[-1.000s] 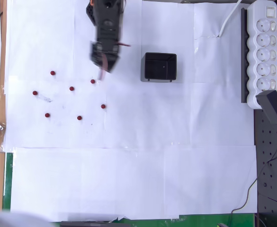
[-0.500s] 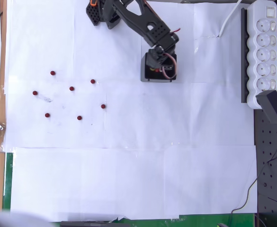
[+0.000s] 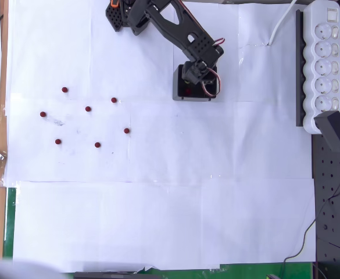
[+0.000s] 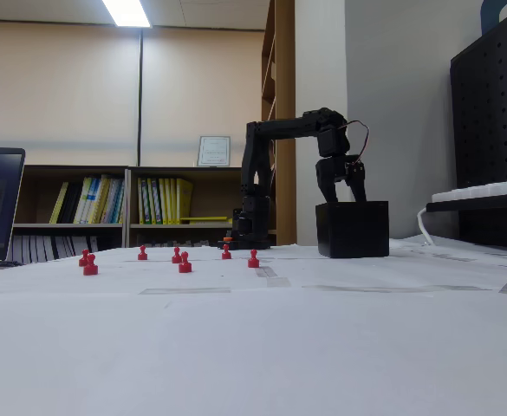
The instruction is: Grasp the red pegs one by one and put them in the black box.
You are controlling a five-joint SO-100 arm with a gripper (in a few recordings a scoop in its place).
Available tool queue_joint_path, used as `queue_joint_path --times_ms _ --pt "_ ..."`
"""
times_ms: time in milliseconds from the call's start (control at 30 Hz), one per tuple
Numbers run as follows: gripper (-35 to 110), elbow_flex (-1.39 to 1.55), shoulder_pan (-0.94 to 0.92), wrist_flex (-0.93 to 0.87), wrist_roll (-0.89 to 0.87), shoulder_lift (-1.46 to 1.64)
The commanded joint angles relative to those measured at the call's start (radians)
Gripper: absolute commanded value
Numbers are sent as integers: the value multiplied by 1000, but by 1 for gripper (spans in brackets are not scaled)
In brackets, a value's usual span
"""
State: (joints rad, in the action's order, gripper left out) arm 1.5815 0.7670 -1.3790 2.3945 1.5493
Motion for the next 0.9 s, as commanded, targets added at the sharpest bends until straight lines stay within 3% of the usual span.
queue_joint_path --times_ms 0,167,267,567,867 --pt "22 130 -18 -74 14 -94" --pt "22 249 -87 -204 -28 -319" --pt "22 127 -212 -198 -98 -462" --pt "17 -799 -681 353 -518 -785" --pt "17 -1120 -834 778 -638 -752"
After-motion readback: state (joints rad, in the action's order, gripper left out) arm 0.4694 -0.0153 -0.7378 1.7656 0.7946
